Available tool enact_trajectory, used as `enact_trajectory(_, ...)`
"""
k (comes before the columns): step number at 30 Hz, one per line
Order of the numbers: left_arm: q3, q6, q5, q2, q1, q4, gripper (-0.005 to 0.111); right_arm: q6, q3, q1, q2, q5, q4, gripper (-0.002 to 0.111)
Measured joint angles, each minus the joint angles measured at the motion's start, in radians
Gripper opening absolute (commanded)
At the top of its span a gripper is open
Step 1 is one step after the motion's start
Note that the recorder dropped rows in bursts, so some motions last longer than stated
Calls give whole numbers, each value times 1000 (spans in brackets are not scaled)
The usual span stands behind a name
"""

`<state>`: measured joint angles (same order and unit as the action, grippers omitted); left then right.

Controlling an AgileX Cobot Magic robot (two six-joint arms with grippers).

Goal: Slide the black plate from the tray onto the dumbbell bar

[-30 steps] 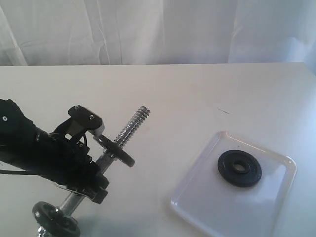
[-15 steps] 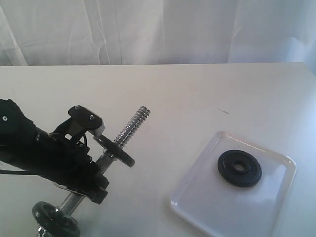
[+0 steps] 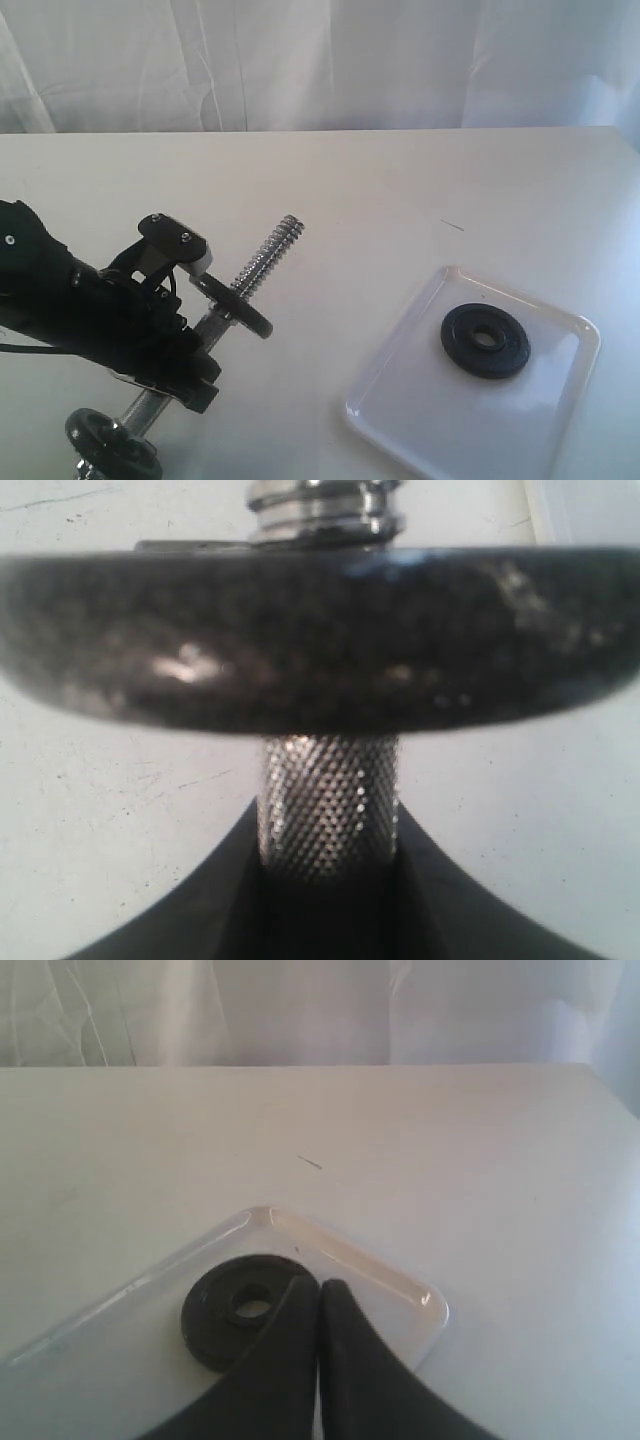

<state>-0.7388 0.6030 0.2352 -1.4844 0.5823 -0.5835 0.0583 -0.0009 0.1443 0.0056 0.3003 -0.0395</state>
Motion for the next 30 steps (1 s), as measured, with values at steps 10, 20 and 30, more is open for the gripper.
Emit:
enact_trajectory(10,0,0,0,0,0,0,0,0,0,0,0,-300,4,0)
enact_trajectory(20,0,0,0,0,0,0,0,0,0,0,0,-336,4,0)
enact_trajectory(30,0,0,0,0,0,0,0,-114,0,0,0,-547,4,0)
